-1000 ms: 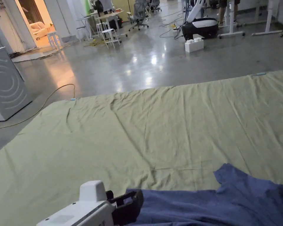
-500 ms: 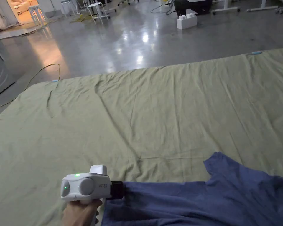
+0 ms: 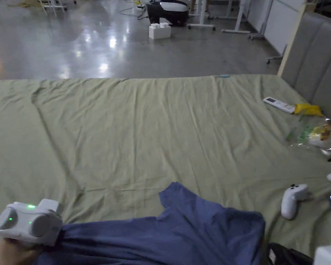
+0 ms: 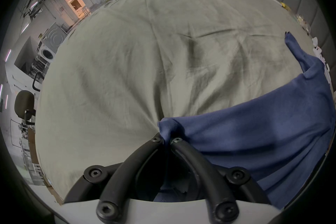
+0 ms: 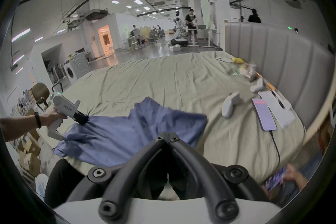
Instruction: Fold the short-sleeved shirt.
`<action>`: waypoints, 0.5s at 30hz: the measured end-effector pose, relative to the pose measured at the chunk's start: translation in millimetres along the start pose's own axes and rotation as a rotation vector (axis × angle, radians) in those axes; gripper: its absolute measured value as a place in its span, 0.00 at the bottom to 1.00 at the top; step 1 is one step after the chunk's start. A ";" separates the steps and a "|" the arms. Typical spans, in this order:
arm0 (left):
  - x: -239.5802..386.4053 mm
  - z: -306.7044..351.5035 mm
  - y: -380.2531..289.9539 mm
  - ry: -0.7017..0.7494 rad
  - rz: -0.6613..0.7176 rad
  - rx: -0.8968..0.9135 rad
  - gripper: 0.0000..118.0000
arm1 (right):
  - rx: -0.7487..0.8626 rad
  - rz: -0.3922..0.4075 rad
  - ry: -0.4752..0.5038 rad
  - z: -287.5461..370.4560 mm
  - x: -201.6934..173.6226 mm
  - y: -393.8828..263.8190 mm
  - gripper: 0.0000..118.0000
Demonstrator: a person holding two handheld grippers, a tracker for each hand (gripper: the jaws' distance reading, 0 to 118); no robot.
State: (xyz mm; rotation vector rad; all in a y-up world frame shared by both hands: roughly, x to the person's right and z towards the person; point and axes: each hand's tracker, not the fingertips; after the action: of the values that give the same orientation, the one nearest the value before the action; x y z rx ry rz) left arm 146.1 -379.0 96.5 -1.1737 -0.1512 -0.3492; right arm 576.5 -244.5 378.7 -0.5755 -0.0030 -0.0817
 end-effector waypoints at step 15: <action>-21.5 -7.3 23.0 -0.024 0.022 -0.053 0.05 | -0.431 0.365 0.141 -237.7 44.0 29.2 0.68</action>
State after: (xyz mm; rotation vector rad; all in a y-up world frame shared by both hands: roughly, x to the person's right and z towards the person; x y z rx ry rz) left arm 133.4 -373.8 67.2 -1.2309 -0.1505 -0.3211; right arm 618.0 -352.7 164.6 -0.9903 0.2609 0.2383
